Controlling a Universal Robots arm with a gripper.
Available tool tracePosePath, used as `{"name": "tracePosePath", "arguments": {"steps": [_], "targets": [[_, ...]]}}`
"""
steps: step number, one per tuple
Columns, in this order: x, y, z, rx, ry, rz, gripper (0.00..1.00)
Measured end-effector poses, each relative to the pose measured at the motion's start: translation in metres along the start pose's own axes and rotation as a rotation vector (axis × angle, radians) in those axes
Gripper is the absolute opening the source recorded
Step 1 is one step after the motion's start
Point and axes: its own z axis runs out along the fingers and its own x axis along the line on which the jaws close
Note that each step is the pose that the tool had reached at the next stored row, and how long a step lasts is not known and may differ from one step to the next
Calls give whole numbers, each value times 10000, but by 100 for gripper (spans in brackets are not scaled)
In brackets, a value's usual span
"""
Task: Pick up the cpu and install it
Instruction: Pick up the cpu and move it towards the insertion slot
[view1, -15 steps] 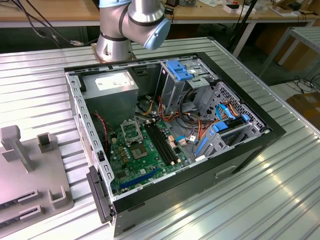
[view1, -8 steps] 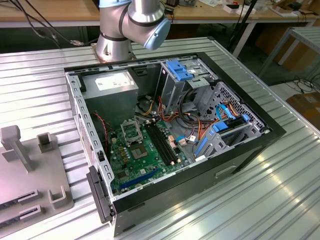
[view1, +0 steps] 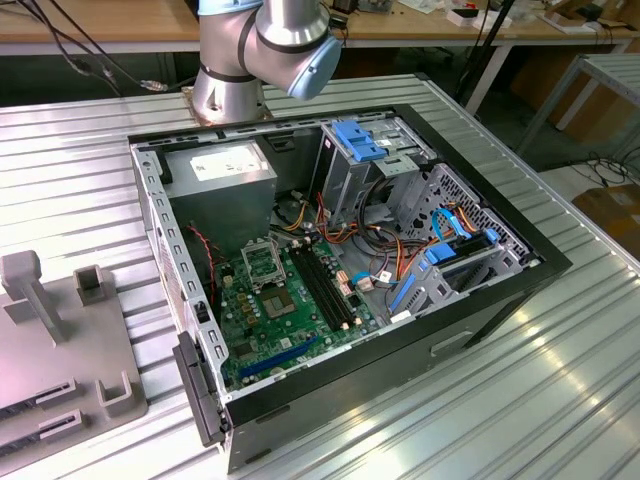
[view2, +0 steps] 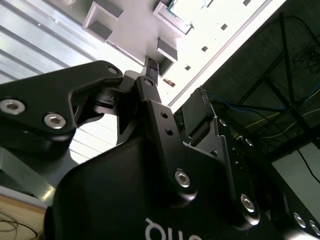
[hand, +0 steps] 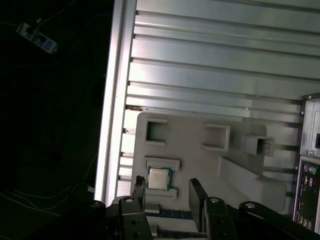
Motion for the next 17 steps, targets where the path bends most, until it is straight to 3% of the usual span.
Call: {"name": "tracePosePath", "arguments": {"steps": [17], "targets": [[5,-3,9,0,1,0,48]]}}
